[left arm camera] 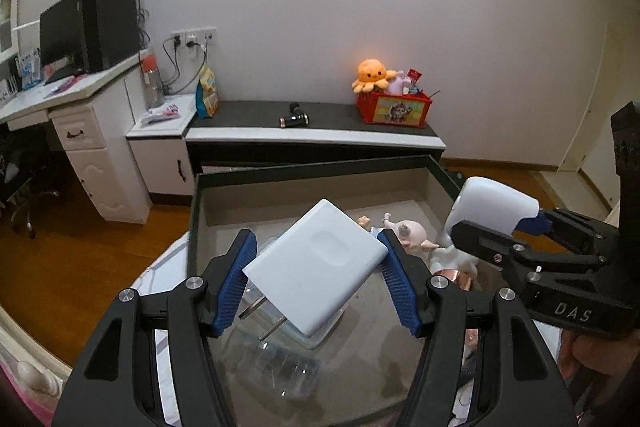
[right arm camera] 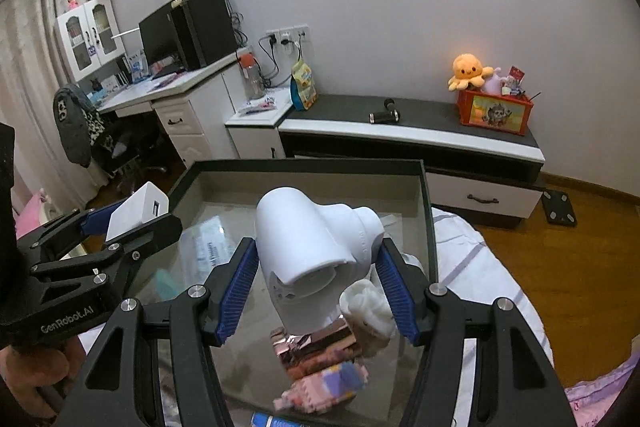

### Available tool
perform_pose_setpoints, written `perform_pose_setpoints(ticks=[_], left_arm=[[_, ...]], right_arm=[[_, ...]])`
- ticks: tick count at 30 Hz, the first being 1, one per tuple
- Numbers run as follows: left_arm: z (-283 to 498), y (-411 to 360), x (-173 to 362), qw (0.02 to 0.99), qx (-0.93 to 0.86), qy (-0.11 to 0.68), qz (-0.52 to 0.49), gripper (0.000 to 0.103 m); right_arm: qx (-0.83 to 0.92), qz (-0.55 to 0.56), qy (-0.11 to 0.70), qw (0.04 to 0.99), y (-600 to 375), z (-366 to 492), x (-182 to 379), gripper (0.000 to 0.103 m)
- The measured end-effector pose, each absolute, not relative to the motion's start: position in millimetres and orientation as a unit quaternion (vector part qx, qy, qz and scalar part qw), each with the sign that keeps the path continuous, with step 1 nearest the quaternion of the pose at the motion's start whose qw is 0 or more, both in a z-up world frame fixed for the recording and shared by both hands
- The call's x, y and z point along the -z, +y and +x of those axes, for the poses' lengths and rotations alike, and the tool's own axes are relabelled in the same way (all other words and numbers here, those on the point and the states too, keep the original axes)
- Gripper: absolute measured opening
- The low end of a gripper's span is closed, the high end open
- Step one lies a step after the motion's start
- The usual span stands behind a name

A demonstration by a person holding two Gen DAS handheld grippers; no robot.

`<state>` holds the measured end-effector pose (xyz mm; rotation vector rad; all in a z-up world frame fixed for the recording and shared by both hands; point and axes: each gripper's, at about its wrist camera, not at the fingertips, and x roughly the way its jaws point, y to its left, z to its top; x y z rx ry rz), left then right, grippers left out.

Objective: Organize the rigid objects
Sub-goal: 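Carry the charger and dryer toy into the pink box and release both, then withdraw both tools from the box toward the remaining items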

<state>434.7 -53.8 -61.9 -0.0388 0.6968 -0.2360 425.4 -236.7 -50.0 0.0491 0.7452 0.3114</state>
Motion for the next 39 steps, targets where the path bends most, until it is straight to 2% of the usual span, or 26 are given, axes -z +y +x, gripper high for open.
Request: perform_pose_setpoints(ticks=[4,5,6,8,9,10,25,39], left_arm=[[446,-55,74,0.925,0.117,0.362,-0.016,0.064],[446,-55,75,0.924,0.115,0.365,-0.016,0.064],[445,-54,76,0.924,0.115,0.365,-0.016,0.067],[440,-51,73,0.927,0.111,0.358,-0.015,0.085],[434,-48,69,0.932,0.104,0.348,-0.016,0.098],[429,-46,66,0.935,0.100,0.340,-0.017,0.101],[319,-6,30,0.952,0.062,0.296,-0.038,0.103],[226,1,21,0.956,0.051,0.285,-0.045,0.103]], right_arm=[[-0.145,0.019,0.378,0.914,-236,434,62,0.063],[-0.142,0.016,0.380,0.914,-236,435,62,0.068],[-0.139,0.016,0.381,0.914,-237,434,63,0.085],[-0.129,0.019,0.375,0.918,-241,432,62,0.088],[-0.126,0.021,0.375,0.918,-243,431,61,0.088],[-0.122,0.025,0.375,0.919,-245,430,59,0.088],[-0.099,0.070,0.326,0.938,-263,328,14,0.088],[-0.103,0.075,0.299,0.946,-260,230,4,0.088]])
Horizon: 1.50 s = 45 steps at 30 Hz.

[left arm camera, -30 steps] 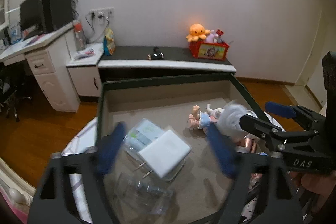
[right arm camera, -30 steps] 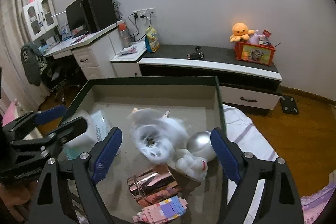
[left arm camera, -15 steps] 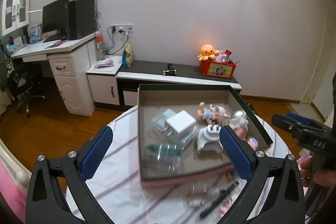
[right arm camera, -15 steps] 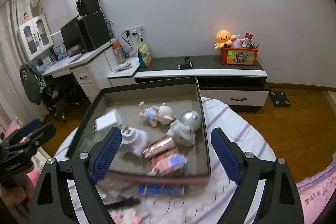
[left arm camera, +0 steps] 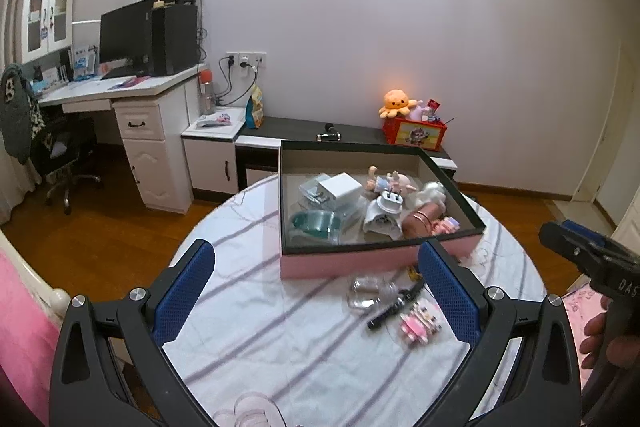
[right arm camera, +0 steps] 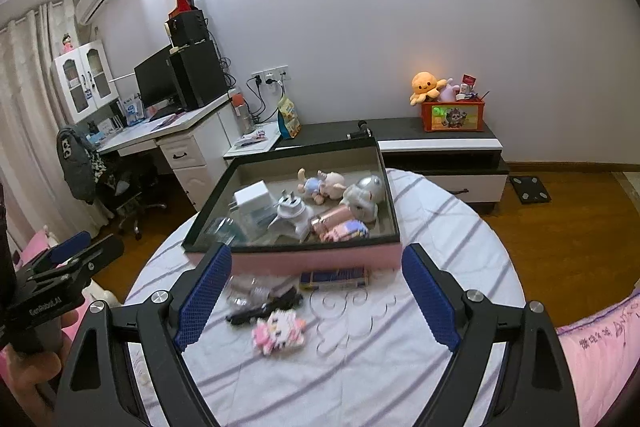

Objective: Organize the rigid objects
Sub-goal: 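Withdraw both tools from the box toward the remaining items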

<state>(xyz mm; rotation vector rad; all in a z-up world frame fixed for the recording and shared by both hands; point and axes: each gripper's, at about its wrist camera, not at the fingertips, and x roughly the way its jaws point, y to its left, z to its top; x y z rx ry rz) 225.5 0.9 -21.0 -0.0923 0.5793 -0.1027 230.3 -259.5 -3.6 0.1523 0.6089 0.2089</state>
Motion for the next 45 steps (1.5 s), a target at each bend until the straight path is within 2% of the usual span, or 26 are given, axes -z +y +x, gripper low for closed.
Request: perform_pose_setpoints(ticks=[20,34,45], left_arm=[[153,5,14,0.959,0.041,0.278,-0.044,0.103],[145,3,13,0.959,0.042,0.275,-0.047,0.103],[161,3,31,0.951,0.038,0.302,-0.053,0.103]], right_arm=[[-0.126,0.051,0.291,0.947,-235,169,0,0.088],[-0.124,0.046,0.291,0.948,-234,161,-1,0.088],[-0.131,0.037,0.335,0.932,-229,183,29,0.088]])
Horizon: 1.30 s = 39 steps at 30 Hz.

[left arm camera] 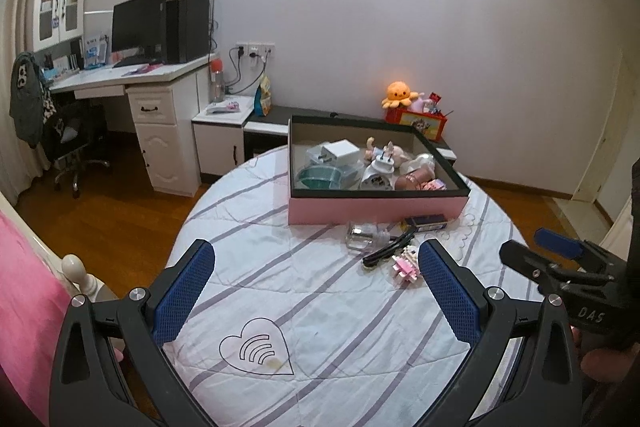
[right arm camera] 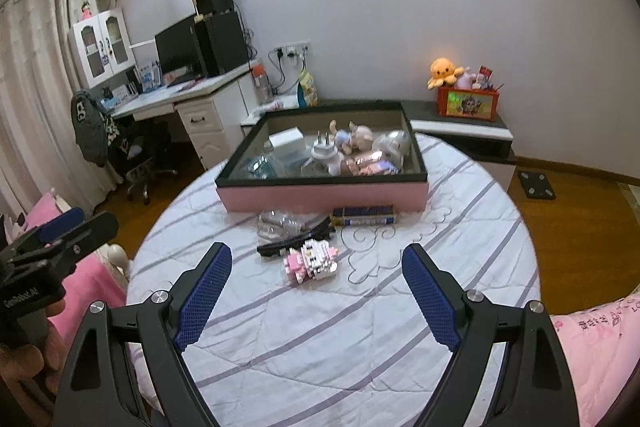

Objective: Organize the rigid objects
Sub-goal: 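Withdraw both tools from the box toward the remaining items, then grasp the black comb with the left tool while the right tool grasps the pink block figure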

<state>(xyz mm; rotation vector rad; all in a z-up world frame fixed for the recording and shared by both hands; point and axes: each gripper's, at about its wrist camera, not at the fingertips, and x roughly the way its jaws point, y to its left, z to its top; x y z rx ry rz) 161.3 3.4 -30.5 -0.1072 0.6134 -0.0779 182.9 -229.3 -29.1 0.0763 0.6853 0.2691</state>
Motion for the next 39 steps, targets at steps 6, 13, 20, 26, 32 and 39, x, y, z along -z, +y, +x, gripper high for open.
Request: perform_pose_setpoints(ticks=[6,13,20,26,32,39], left_arm=[[176,5,50,0.942,0.037,0.327,-0.059,0.103],[198,6,74,0.931,0.034,0.357,-0.067,0.103],[216,5,90,0.923,0.033,0.377,-0.070,0.103],[229,4,102,0.917,0.032,0.392,-0.070,0.103],[241,-10,111,0.912,0.042,0.404,-0.063,0.103],[257,-39,120,0.906,0.063,0.416,-0.039,0.103]], right_arm=[[-0.137,0.035,0.375,0.916,-225,204,61,0.088],[-0.157,0.021,0.417,0.895,-211,231,95,0.088],[-0.163,0.000,0.447,0.879,-194,259,122,0.088],[-0.159,-0.017,0.453,0.877,-192,275,136,0.078],[-0.175,-0.010,0.444,0.879,-204,276,133,0.059],[-0.152,0.016,0.433,0.888,-238,272,125,0.059]])
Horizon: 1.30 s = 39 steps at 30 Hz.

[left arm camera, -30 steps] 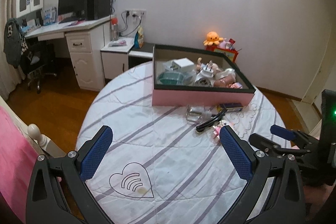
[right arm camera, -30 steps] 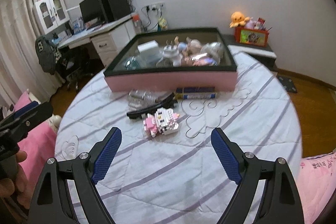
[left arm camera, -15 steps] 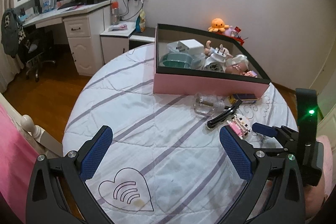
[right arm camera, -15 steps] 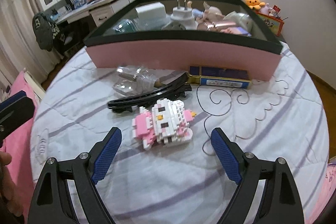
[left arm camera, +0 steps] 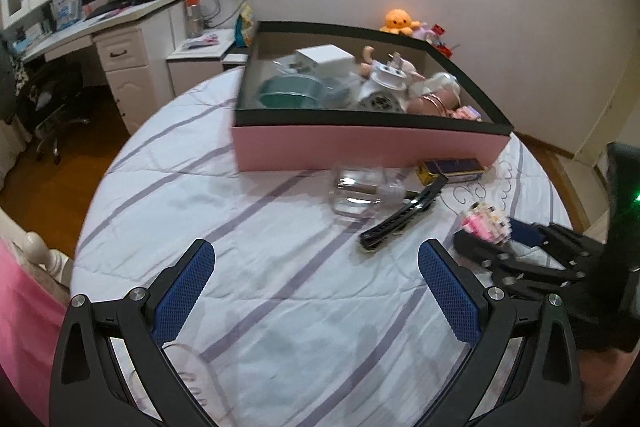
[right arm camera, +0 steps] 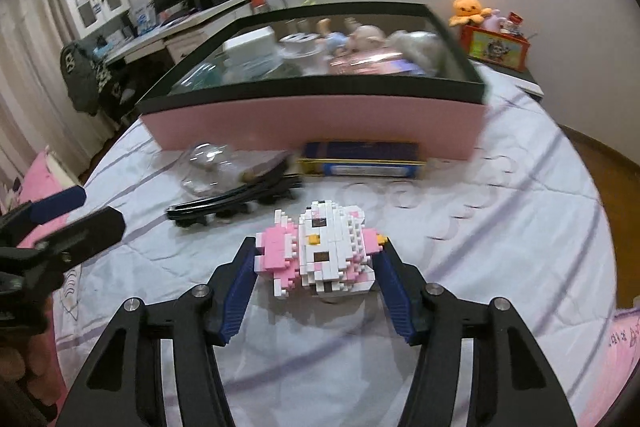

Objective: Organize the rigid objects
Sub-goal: 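Grasp the black comb with the left tool while the right tool grasps the pink block figure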

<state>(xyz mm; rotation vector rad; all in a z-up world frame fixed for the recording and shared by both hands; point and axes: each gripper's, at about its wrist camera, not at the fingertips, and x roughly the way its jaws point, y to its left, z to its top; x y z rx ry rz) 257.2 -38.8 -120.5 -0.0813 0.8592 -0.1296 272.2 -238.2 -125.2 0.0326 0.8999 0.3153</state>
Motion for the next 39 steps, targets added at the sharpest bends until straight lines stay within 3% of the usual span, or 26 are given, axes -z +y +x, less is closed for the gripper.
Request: perform_pose_setpoints(ticks=[11,14,16,18,22,26,27,30,39], left_arm=[[302,-86,157,0.881,0.095,0.464,0.003,0.099],[301,-97,156,0.880,0.114,0.460,0.022,0.081],[298,-102,153,0.878,0.132,0.460,0.022,0.058],[296,-105,150,0.873,0.152,0.463,0.015,0.048],[300,-108,148,0.868,0.168,0.467,0.013,0.048],[308,-122,151,0.871,0.169,0.460,0.036,0.057],[308,-127,151,0.873,0.168,0.456,0.044,0.055],[307,-131,150,0.871,0.186,0.454,0.034,0.016],[273,-107,138,0.872,0.201,0.446,-0.006,0.016]], right_arm=[[-0.115,0.050,0.432,0.893,-288,279,126,0.059],[-0.115,0.054,0.431,0.893,-292,282,127,0.059],[-0.116,0.056,0.431,0.893,-292,285,127,0.059],[-0.116,0.057,0.430,0.893,-292,286,128,0.059],[-0.118,0.057,0.430,0.893,-293,286,129,0.059],[-0.117,0.058,0.430,0.893,-292,285,128,0.059],[-0.117,0.057,0.430,0.893,-292,285,128,0.059],[-0.120,0.058,0.428,0.894,-292,282,127,0.059],[-0.126,0.054,0.415,0.899,-286,272,113,0.059]])
